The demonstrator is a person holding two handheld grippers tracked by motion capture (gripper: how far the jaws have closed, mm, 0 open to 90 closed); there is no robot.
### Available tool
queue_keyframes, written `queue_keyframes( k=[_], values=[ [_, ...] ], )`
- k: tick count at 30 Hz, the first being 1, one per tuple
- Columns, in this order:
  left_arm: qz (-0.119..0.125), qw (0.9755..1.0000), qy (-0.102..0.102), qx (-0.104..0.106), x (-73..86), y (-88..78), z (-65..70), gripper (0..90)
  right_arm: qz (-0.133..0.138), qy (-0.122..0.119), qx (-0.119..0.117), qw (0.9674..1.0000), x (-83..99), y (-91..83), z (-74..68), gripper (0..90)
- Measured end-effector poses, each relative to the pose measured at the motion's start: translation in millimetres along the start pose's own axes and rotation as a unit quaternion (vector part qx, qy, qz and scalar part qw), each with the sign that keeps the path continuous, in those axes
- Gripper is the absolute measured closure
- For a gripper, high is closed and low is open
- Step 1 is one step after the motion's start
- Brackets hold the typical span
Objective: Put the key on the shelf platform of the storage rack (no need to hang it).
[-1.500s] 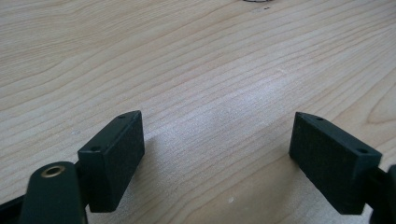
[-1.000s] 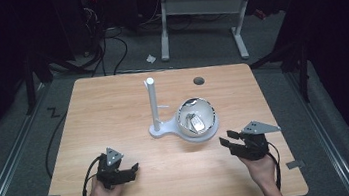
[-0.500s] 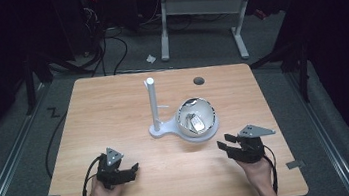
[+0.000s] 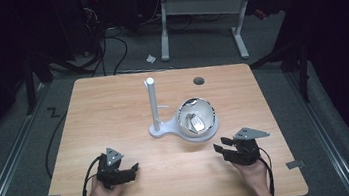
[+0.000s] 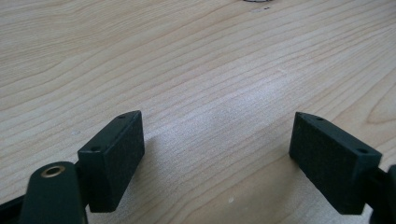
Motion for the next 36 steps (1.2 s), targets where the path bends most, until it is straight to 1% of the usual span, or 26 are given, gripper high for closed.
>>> queue_keyframes(
  k=[2, 4, 6, 9, 14, 16, 17, 20, 21, 29, 36],
  values=[
    [0.000, 1.0000, 0.000, 0.000, 0.0, 0.0, 0.0, 18.4, -0.002, -0.003, -0.002, 1.0000, 1.1, 3.1, -3.2, 56.1],
    [0.000, 1.0000, 0.000, 0.000, 0.0, 0.0, 0.0, 18.4, -0.005, -0.001, -0.006, 1.0000, 1.9, 6.1, -6.0, 56.0],
    [0.000, 1.0000, 0.000, 0.000, 0.0, 0.0, 0.0, 18.4, -0.006, -0.005, -0.006, 0.9999, 2.0, 8.6, -8.3, 56.0],
    [0.000, 1.0000, 0.000, 0.000, 0.0, 0.0, 0.0, 18.3, -0.009, -0.009, -0.006, 0.9999, 2.8, 10.6, -10.8, 56.1],
    [0.000, 1.0000, 0.000, 0.000, 0.0, 0.0, 0.0, 18.4, -0.016, -0.010, -0.009, 0.9998, 7.4, 13.1, -13.8, 55.8],
    [0.000, 1.0000, 0.000, 0.000, 0.0, 0.0, 0.1, 18.4, -0.020, -0.014, -0.011, 0.9996, 9.8, 14.6, -15.6, 55.5],
    [0.000, 1.0000, 0.000, 0.000, 0.0, 0.0, 0.1, 18.4, -0.023, -0.019, -0.008, 0.9995, 11.4, 16.1, -16.5, 55.5],
    [0.000, 1.0000, 0.000, 0.000, 0.0, 0.0, 0.0, 18.3, -0.030, -0.021, -0.009, 0.9993, 15.1, 19.3, -18.5, 55.2],
    [0.000, 1.0000, 0.000, 0.000, 0.0, 0.0, 0.0, 18.4, -0.032, -0.025, -0.007, 0.9992, 16.4, 20.5, -19.1, 55.2],
    [0.000, 1.0000, 0.000, 0.000, 0.1, 0.0, 0.1, 18.3, -0.040, -0.026, -0.009, 0.9988, 23.1, 25.6, -26.6, 55.0],
    [0.000, 1.0000, 0.000, 0.000, 0.1, 0.0, 0.1, 18.3, -0.048, -0.036, -0.008, 0.9982, 27.6, 28.4, -31.5, 54.1]
  ],
)
Point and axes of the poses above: each handheld gripper's, and its own axes: y roughly forward along the jaws, x roughly out of its underside, z roughly to its right, the point moved 5 cm from there along y, roughly forward along the jaws, and after that the axes turned 14 degrees about x, right-handed, at the moved point
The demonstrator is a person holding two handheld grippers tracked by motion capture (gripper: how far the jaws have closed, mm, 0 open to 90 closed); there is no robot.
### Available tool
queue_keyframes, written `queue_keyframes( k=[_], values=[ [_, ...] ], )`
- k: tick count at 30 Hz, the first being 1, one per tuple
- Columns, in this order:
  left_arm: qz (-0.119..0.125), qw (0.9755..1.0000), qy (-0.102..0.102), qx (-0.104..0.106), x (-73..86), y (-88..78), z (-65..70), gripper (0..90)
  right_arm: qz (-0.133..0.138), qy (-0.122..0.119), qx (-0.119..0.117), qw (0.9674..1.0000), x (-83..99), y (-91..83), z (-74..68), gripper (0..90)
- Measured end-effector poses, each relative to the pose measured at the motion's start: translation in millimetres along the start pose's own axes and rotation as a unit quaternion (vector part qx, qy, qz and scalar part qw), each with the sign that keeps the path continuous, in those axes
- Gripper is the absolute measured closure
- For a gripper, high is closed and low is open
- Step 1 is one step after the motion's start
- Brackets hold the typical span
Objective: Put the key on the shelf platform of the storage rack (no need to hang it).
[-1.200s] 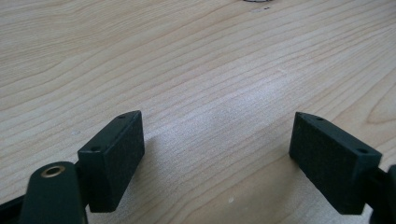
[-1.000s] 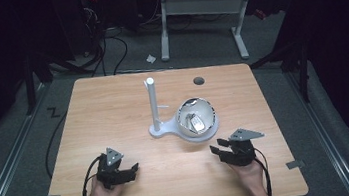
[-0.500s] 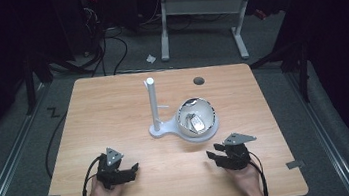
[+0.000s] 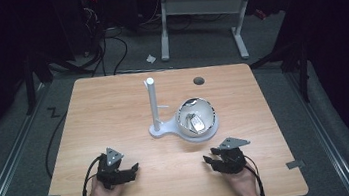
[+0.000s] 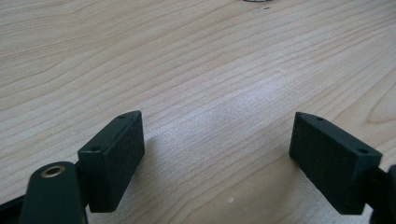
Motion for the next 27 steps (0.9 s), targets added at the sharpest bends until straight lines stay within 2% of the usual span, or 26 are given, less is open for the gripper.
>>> queue_keyframes(
  k=[9, 14, 27],
  values=[
    [0.000, 1.0000, 0.000, 0.000, 0.0, 0.0, 0.0, 18.3, 0.005, -0.008, 0.010, 0.9999, 3.6, -0.7, -4.6, 52.5],
    [0.000, 1.0000, 0.000, 0.000, 0.1, 0.0, 0.1, 18.3, 0.009, -0.038, 0.030, 0.9988, 3.9, -0.7, -10.2, 50.0],
    [0.001, 1.0000, 0.000, 0.000, 0.1, 0.0, 0.1, 18.3, 0.008, -0.036, 0.031, 0.9989, 3.9, -0.5, -12.1, 46.8]
  ],
)
Point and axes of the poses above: each handheld gripper's, and its own axes: y roughly forward along the jaws, x roughly out of its underside, z roughly to its right, the point moved 5 cm from there along y, roughly forward along the jaws, and after that the axes turned 14 degrees about x, right-handed, at the moved point
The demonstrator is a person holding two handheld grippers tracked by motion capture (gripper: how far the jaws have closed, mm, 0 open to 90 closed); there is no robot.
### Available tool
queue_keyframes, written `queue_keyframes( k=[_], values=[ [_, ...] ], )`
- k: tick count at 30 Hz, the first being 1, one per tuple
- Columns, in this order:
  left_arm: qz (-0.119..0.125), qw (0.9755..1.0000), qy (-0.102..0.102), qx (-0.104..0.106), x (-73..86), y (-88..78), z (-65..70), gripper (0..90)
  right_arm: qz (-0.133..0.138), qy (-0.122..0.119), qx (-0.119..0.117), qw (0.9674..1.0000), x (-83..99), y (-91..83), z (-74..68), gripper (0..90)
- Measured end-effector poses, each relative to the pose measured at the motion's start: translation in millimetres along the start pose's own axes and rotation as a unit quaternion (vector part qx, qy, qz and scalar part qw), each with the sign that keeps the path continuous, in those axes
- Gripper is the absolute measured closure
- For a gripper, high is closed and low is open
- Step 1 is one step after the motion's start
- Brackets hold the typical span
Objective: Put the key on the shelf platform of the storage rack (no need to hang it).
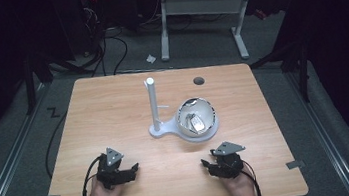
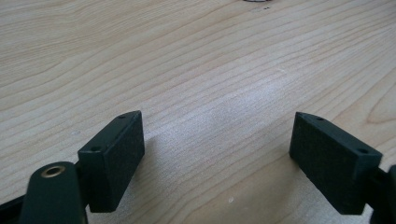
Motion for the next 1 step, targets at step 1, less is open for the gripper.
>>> queue_keyframes(
  k=[1],
  values=[
    [0.000, 1.0000, 0.000, 0.000, 0.0, 0.0, 0.0, 18.3, 0.000, 0.000, 0.000, 1.0000, 0.0, 0.0, 0.0, 46.7]
  ],
)
Point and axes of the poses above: each handheld gripper's, and its own axes: y roughly forward along the jaws, x roughly out of its underside, z roughly to its right, the point moved 5 cm from there along y, roughly forward along the jaws, and after that the axes turned 14 degrees about x, right-handed, at the moved point
